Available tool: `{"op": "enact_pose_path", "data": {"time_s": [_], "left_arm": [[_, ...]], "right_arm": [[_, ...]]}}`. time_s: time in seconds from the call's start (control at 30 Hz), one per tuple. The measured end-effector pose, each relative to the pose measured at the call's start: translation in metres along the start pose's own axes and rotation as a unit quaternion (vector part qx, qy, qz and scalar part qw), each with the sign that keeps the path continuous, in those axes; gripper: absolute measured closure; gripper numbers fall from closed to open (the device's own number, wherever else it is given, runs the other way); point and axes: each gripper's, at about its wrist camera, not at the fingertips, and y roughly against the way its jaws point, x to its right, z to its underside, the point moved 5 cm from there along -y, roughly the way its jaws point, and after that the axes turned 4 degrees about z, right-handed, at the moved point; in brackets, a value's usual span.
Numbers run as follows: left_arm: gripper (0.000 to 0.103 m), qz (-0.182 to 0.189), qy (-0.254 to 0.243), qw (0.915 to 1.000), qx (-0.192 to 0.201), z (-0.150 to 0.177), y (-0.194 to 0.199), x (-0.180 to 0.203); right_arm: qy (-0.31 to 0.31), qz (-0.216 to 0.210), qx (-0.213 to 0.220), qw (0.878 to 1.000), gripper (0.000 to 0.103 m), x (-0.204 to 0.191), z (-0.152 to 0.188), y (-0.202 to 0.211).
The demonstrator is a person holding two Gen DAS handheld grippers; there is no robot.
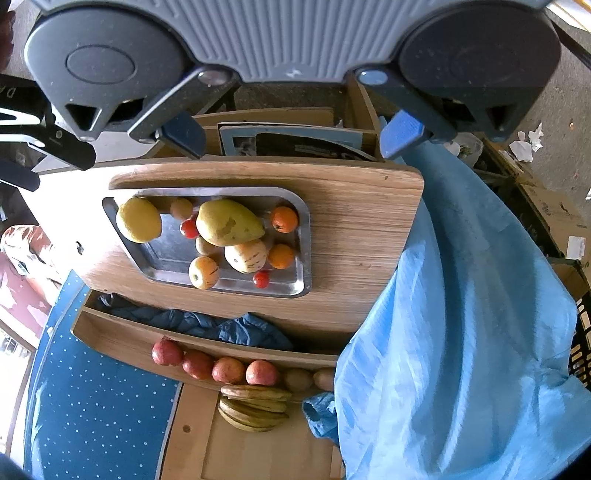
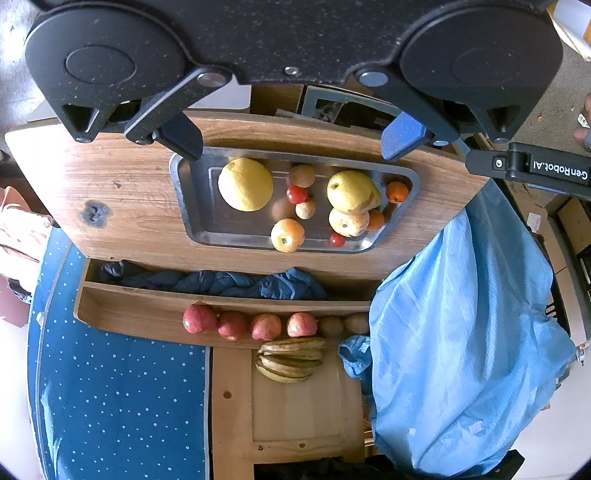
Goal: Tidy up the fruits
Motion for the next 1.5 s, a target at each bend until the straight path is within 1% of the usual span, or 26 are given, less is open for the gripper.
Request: {"op": "enact_pose_path", "data": {"time_s": [0.37,1.5], "left_arm": [[0.001,0.003,-0.001,1.0000,0.004,-0.004,-0.002,0.006],[0.001,0.011,-0.006,0.9999,-0.003,-0.011,-0.015,0.013]], "right_arm": [[0.000,0.005,0.005,1.000,0.001,0.005,-0.004,0.000],[-0.005,0.018,0.000,1.000,0.001,0.014,-0.004,-0.008]]}}
